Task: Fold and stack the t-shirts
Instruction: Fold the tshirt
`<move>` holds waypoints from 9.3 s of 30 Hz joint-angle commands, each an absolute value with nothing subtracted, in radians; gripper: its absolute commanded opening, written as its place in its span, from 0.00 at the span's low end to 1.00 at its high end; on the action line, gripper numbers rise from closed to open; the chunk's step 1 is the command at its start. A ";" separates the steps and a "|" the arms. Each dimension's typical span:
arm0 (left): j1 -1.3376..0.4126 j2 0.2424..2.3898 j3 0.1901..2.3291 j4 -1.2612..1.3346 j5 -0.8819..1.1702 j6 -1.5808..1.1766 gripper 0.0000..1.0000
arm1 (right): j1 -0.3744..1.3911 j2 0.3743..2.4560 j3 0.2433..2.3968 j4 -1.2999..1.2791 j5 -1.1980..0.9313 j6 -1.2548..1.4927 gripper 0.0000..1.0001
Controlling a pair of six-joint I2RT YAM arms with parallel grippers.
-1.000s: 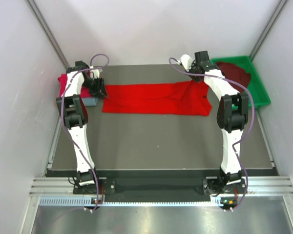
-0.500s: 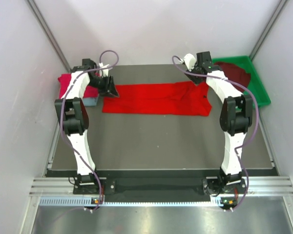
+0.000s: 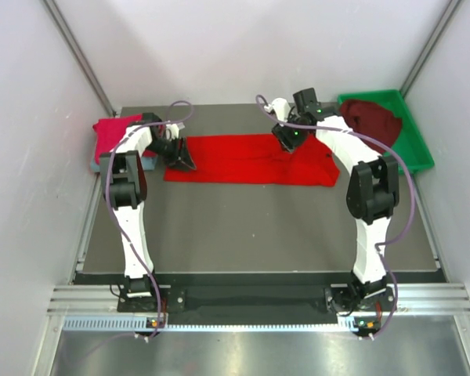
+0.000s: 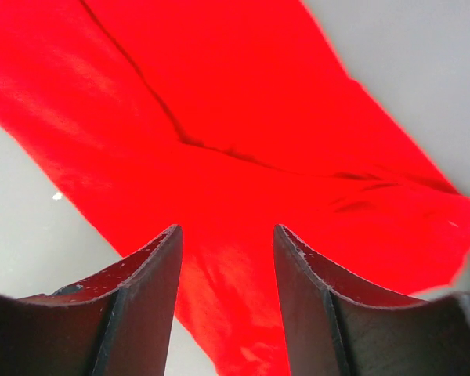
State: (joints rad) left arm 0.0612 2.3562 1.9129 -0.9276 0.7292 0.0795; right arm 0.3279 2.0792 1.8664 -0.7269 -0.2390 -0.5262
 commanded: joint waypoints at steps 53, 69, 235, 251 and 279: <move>0.051 2.260 1.853 -0.848 0.690 0.067 0.45 | 0.353 1.921 1.727 -0.423 0.075 -0.503 0.44; 0.051 2.402 2.181 -0.861 0.652 0.118 0.47 | 0.183 2.118 1.741 -0.515 -0.334 -0.015 0.50; 0.011 1.843 1.448 -0.979 0.247 0.183 0.00 | -0.034 2.526 2.295 -0.571 -0.232 0.156 0.00; -0.046 1.709 1.290 -0.988 0.212 0.189 0.31 | 0.026 2.712 2.576 -0.465 -0.175 0.193 0.48; -0.176 1.809 1.552 -1.354 0.529 0.394 0.32 | 0.081 2.352 2.286 -0.555 -0.314 0.195 0.79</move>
State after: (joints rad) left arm -0.1600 1.8133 1.5677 -1.2728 0.5049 0.3035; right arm 0.0429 2.3562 2.2837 -0.5625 -0.2924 0.1867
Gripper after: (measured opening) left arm 0.323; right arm 0.786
